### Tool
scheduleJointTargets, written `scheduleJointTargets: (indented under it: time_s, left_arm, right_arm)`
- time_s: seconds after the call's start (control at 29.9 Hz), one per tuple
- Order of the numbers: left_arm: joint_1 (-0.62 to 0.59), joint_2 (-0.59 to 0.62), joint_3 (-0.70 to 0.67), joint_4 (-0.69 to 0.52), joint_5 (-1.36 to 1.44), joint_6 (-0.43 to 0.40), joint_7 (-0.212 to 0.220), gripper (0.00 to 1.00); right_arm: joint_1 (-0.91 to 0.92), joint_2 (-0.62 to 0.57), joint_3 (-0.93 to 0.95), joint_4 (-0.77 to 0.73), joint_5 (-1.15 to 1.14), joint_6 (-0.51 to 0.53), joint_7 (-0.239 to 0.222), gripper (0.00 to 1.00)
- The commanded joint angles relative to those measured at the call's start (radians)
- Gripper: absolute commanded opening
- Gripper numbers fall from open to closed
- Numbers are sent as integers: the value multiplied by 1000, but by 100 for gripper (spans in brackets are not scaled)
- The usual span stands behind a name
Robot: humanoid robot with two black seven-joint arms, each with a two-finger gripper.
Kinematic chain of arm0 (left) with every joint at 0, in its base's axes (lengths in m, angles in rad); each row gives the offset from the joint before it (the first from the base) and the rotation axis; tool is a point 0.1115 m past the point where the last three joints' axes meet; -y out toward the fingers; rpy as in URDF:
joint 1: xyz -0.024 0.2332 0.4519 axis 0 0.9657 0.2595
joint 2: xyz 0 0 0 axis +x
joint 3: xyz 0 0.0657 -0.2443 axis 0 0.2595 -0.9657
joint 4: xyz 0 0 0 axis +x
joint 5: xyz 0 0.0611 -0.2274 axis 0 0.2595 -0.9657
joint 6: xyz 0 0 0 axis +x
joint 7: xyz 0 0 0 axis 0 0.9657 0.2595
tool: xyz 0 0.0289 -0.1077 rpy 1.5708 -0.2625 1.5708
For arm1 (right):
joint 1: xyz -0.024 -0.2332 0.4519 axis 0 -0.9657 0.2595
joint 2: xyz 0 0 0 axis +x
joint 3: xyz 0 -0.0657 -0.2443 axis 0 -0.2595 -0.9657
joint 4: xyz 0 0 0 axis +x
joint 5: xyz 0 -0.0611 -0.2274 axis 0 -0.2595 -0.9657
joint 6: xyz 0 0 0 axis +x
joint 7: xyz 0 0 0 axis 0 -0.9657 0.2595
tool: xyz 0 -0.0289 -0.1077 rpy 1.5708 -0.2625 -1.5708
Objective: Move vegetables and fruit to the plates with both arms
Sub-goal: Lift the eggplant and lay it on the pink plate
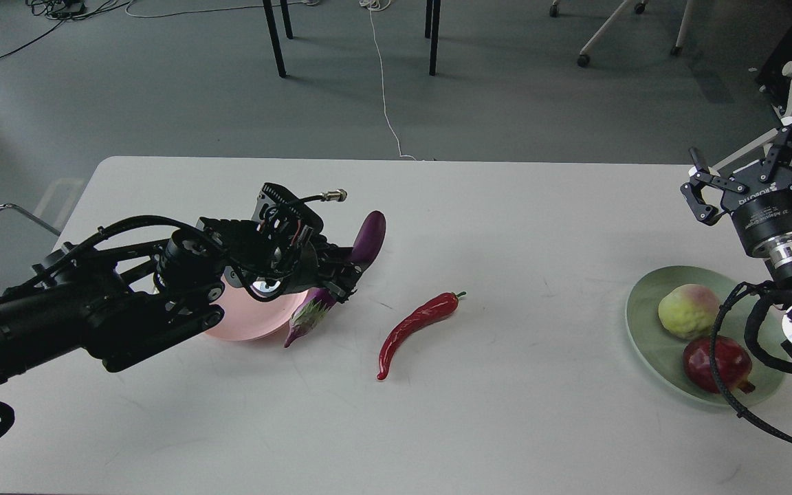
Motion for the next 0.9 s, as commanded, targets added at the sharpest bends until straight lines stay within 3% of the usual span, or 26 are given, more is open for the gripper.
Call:
scheduleJointTargets:
  time_s: [0.0, 0.23, 0.5, 0.6, 0.7, 0.8, 0.87]
  left_arm:
    - [-30, 118, -5, -67, -113, -7, -1, 25]
    - [18, 290, 82, -61, -108, 7, -44, 26]
    - [77, 279, 95, 22, -91, 67, -44, 31]
    - [82, 273, 95, 48, -91, 87, -44, 52]
    - [82, 263, 93, 60, -91, 95, -44, 58]
    - [79, 240, 90, 63, -100, 98, -44, 77]
    - [74, 229, 93, 62, -101, 96, -47, 80]
  right_arm:
    - [-1, 1, 0, 0, 0, 0, 0, 98]
    - [0, 7, 0, 0, 0, 0, 0, 98]
    - [4, 10, -2, 0, -2, 0, 0, 98]
    - [5, 4, -2, 0, -2, 0, 0, 98]
    - [4, 4, -3, 0, -2, 0, 0, 98]
    - [4, 4, -5, 0, -2, 0, 0, 98]
    - [4, 8, -5, 0, -2, 0, 0, 98]
